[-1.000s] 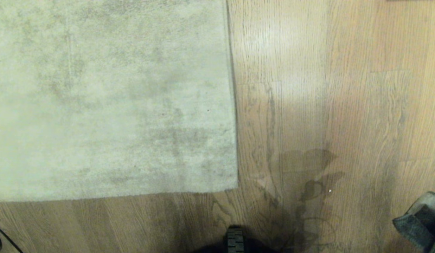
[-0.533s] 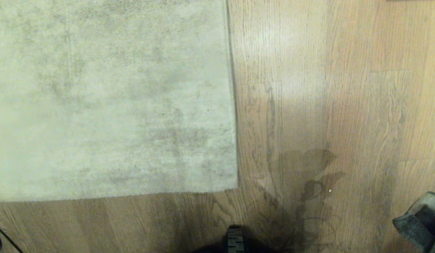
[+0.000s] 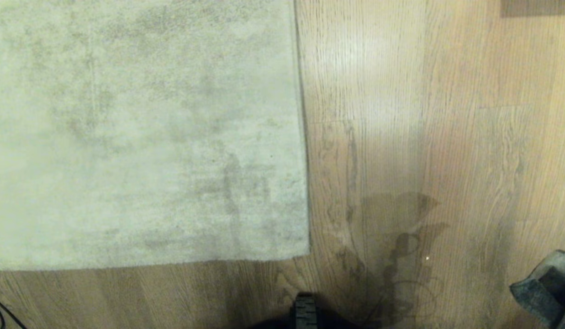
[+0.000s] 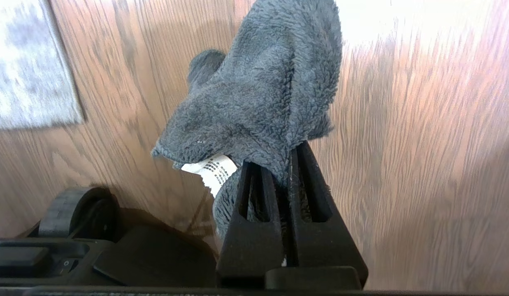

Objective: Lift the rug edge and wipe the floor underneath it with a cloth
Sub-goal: Put down the rag

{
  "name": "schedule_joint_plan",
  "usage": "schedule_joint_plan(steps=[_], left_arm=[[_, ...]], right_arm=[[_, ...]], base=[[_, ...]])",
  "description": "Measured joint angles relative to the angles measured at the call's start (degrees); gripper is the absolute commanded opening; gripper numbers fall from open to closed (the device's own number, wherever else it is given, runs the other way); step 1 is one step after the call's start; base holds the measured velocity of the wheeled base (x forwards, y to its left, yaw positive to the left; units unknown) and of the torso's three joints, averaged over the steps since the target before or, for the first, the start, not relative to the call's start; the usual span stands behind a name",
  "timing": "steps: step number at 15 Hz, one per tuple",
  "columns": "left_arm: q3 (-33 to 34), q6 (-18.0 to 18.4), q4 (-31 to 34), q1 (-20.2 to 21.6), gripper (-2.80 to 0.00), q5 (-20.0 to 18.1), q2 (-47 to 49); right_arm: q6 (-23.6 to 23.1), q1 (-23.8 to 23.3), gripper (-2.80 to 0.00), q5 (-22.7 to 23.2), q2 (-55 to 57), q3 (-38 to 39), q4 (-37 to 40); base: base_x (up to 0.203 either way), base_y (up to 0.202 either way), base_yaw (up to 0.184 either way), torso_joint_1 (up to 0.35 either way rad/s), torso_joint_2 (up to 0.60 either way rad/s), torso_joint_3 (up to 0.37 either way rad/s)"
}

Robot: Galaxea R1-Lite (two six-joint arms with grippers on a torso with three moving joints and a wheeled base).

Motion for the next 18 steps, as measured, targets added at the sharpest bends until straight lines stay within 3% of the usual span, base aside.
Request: schedule_joint_plan(steps=[4,18], left_arm=[[0.0,0.0,-0.1,0.0,-2.8,0.0,0.0],[0.0,-0.1,0.0,0.0,-2.8,0.0,0.0]], right_arm=[[0.0,0.0,-2.8,0.0,0.0,0.0,-0.1],[0.0,0.0,-2.8,0.0,0.0,0.0,0.0]], base=[[0.155,0.0,0.001,0.004,0.0,0.002],[0.0,0.0,0.0,0.0,0.0,0.0]])
